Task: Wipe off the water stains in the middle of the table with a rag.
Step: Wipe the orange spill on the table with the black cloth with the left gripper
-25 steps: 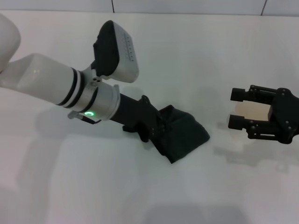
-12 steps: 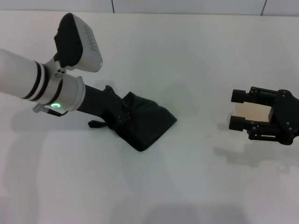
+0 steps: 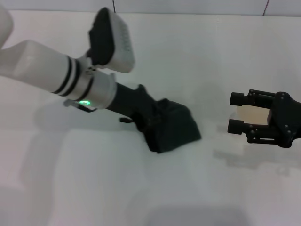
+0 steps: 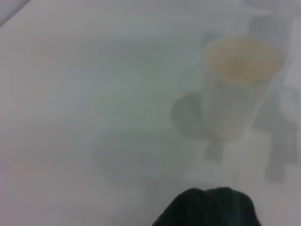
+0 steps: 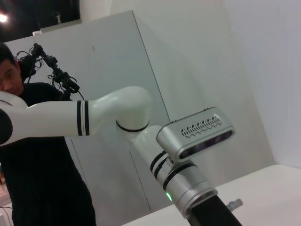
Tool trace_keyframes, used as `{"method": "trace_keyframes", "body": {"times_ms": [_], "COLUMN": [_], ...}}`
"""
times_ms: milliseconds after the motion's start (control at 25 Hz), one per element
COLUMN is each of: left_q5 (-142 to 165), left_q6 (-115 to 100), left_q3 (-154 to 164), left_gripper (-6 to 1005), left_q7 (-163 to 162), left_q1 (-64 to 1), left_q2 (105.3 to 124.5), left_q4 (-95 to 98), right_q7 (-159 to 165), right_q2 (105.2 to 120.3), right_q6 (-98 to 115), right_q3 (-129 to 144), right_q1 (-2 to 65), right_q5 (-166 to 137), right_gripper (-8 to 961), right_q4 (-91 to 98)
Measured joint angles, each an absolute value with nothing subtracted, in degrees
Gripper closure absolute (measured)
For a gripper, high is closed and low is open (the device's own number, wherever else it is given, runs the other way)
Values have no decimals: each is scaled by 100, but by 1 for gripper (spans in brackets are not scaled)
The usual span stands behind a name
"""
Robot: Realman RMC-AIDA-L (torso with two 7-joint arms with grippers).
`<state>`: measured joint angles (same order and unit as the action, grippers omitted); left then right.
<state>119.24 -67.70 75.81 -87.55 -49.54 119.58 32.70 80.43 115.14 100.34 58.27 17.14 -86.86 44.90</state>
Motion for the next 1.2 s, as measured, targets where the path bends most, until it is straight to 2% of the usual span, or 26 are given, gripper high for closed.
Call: {"method": "trace_keyframes", "body": {"times_ms": [640, 1200], "left_q5": [11155, 11341], "left_q6": [-6550, -6138], "left_q3": [8229, 8119], "left_gripper": [963, 963], "left_q7": [-8422, -8446], "left_q1": [-5180, -5095], "left_q2": [11968, 11856], "left_q4": [3007, 2885], "right_q7": [8042, 8042], "right_q2": [11513, 11514], "right_q6": [10031, 10083], "right_q3": [5853, 5860], "right_q1": [1714, 1705], "right_q5": [-8674, -8674], "right_gripper": [201, 201], "right_q4": [4479, 4475]}}
